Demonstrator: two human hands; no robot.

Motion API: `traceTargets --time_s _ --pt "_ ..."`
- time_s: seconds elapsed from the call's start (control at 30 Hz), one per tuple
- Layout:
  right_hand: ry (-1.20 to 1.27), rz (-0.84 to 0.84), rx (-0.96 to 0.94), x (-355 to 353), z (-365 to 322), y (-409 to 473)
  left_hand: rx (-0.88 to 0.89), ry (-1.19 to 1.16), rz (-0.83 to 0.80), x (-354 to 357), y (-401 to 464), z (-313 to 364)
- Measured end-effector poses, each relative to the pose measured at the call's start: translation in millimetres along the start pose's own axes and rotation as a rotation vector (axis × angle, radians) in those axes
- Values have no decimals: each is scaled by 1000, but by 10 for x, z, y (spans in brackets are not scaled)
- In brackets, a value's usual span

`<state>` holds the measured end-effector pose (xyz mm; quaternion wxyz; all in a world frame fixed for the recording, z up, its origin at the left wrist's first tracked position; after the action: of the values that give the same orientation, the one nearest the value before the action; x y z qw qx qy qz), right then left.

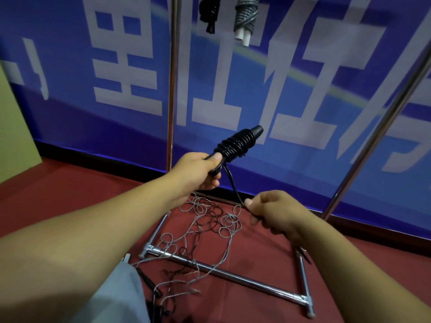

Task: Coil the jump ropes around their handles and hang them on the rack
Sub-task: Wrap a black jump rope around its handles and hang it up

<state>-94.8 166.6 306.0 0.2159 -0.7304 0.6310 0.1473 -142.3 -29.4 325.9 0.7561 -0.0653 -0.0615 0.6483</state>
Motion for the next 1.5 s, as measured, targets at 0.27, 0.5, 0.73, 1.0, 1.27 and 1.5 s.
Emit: traceTargets --time_s 0.27,0.5,0.73,1.0,1.27,1.5 --pt "216 -128 -290 109 -272 -110 58 211 142 -120 93 -64" --pt "238 31 -188 75 -195 -63 189 680 239 -199 127 -62" --pt "225 126 -96 128 -207 -112 160 1015 213 -149 95 -51" --pt "269 225 -68 97 -235 -154 159 997 246 -157 105 -11" --pt "236 168 -104 145 -226 -172 143 962 285 -213 143 -14" --pt "261 -29 -63 203 -156 -180 168 1077 253 -197 122 -84"
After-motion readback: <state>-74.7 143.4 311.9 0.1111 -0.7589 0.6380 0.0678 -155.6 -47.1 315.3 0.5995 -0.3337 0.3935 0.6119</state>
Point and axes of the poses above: each hand's wrist, its own y-axis towards the middle knuckle, its own x-axis out of the palm, z = x × y, the point moved 3 cm from there along y, towards the middle knuckle, and after that the axes turned 9 degrees about -x, right-handed, at the moved point
